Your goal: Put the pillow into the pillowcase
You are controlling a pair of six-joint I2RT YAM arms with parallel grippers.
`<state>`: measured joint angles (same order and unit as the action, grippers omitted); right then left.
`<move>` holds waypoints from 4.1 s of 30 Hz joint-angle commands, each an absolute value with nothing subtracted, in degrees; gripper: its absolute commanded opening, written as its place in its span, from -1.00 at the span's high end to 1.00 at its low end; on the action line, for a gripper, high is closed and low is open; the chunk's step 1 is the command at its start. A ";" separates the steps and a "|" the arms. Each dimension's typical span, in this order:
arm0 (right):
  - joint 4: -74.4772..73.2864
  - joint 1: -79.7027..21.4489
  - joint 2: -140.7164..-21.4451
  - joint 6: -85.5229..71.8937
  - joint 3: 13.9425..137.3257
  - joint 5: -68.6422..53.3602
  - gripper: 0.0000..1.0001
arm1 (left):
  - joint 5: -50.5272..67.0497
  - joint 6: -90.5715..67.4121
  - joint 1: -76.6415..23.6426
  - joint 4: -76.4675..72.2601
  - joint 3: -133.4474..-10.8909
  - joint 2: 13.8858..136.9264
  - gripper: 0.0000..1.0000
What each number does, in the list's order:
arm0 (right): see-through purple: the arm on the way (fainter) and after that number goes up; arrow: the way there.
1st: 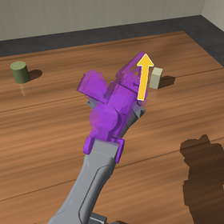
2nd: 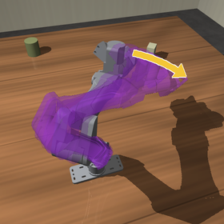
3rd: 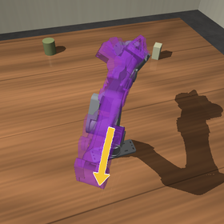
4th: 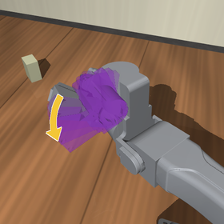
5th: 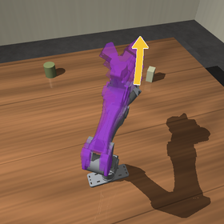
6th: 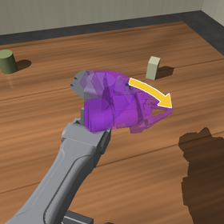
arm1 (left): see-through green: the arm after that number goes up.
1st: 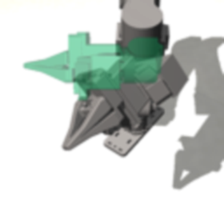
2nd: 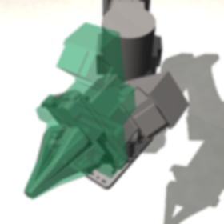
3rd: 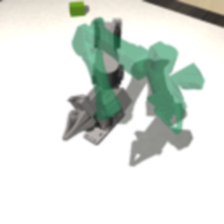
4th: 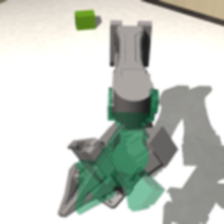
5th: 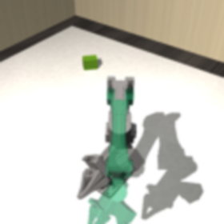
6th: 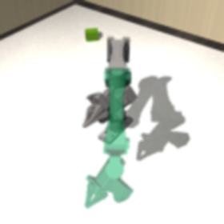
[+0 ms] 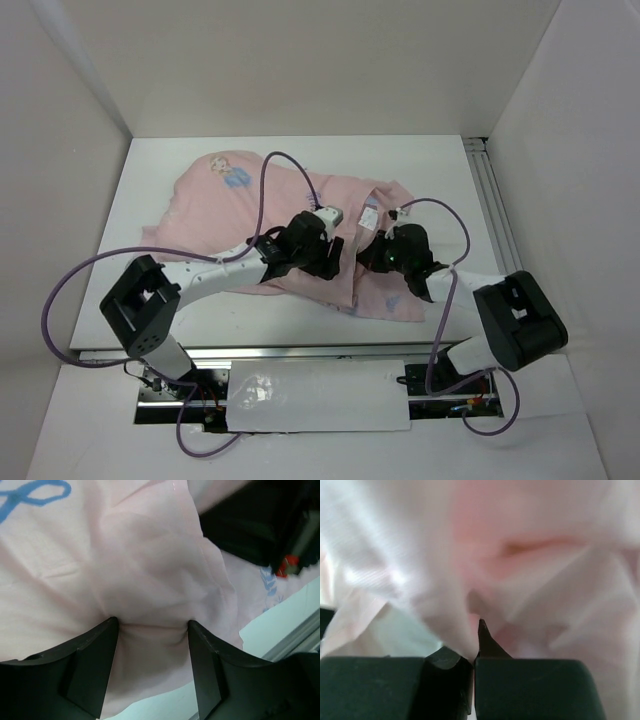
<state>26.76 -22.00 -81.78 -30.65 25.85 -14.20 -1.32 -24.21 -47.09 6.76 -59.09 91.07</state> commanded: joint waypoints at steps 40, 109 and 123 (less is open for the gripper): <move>-9.76 -5.98 -61.00 -19.34 46.41 -34.89 -0.42 | 1.49 -22.24 -43.68 2.29 -65.49 81.66 0.35; 6.95 -13.45 -112.07 -20.92 75.85 -16.33 -0.35 | -14.33 -37.60 -23.16 25.13 -47.31 60.31 -0.99; -1.47 -5.46 -101.69 -19.25 67.15 -11.69 -1.00 | -6.68 -46.59 9.31 21.19 -43.59 62.49 -1.00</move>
<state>2.66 -7.62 -103.13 -20.08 68.45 -13.47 -9.82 -46.87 7.99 27.55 -43.11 62.83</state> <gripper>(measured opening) 0.999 1.001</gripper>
